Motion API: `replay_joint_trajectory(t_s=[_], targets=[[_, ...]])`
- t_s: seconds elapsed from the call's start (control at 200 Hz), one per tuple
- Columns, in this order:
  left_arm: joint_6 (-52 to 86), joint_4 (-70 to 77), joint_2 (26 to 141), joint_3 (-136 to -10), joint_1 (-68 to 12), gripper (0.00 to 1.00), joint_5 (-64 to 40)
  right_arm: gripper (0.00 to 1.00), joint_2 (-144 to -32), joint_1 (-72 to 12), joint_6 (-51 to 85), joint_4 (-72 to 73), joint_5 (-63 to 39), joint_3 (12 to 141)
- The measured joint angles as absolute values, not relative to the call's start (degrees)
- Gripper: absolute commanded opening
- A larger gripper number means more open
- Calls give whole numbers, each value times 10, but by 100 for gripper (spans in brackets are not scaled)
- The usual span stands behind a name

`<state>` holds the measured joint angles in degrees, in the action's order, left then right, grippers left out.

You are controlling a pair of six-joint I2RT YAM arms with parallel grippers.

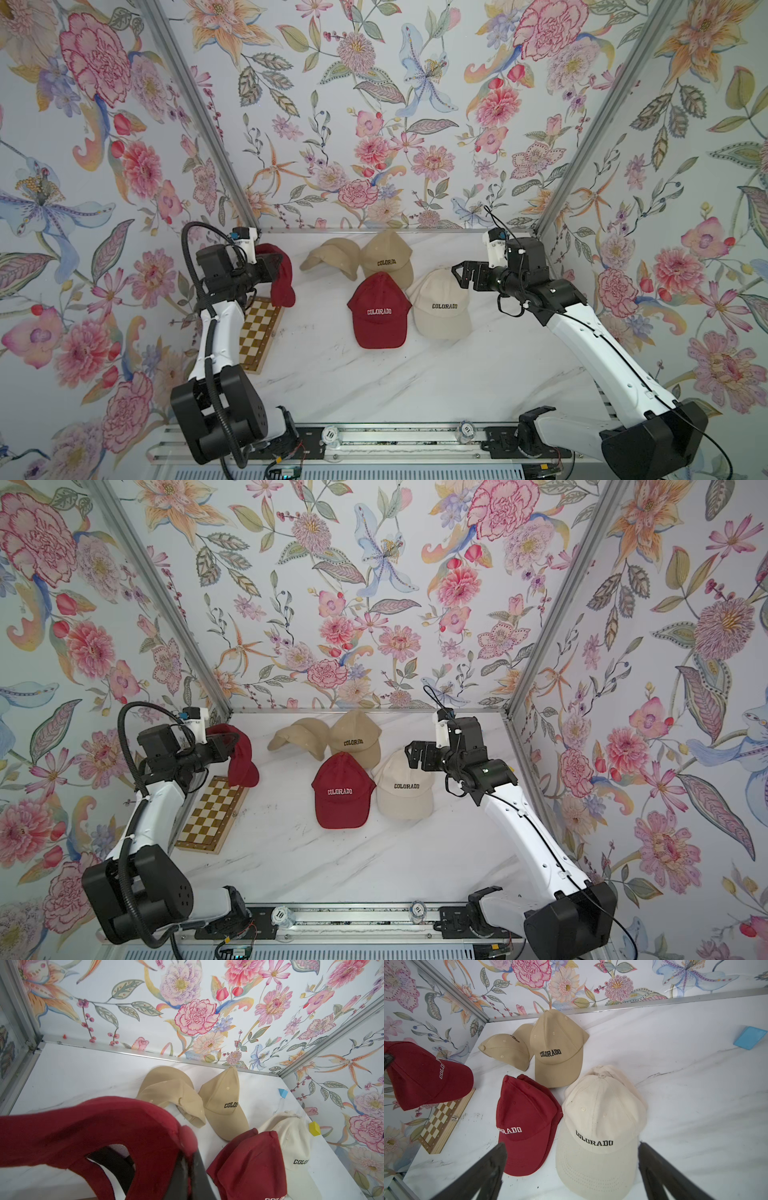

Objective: Stack the baseball caps by color
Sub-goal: Pick up the baseball cap from the center of the board.

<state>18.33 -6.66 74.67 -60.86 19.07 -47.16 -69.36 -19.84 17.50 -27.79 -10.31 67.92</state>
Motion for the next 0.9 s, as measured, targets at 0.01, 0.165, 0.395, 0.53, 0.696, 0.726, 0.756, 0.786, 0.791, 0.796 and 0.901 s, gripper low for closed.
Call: replay_joint_trajectory(t_s=[0.01, 0.165, 0.395, 0.53, 0.696, 0.726, 0.756, 0.786, 0.791, 0.796, 0.901], targets=[[185, -70, 740, -611, 186, 0, -468, 99, -692, -198, 176, -277, -105, 678], [202, -140, 676, -661, 110, 0, -391, 99, -665, -198, 184, -262, -150, 654], [233, -221, 629, -749, -47, 0, -287, 99, -644, -198, 215, -194, -249, 596], [246, -252, 619, -792, -124, 0, -237, 99, -643, -197, 259, -121, -332, 552], [249, -281, 619, -843, -205, 0, -185, 99, -643, -189, 340, 8, -424, 499], [249, -282, 619, -848, -215, 0, -177, 99, -643, -185, 359, 39, -437, 488], [249, -283, 619, -852, -224, 0, -173, 99, -643, -182, 378, 72, -450, 475], [249, -283, 619, -854, -234, 0, -170, 99, -643, -180, 396, 99, -459, 466], [249, -283, 619, -854, -234, 0, -169, 99, -643, -179, 400, 105, -461, 463], [249, -283, 619, -855, -236, 0, -168, 99, -643, -178, 401, 109, -462, 462], [249, -283, 621, -855, -258, 0, -158, 99, -648, -174, 464, 205, -487, 434]])
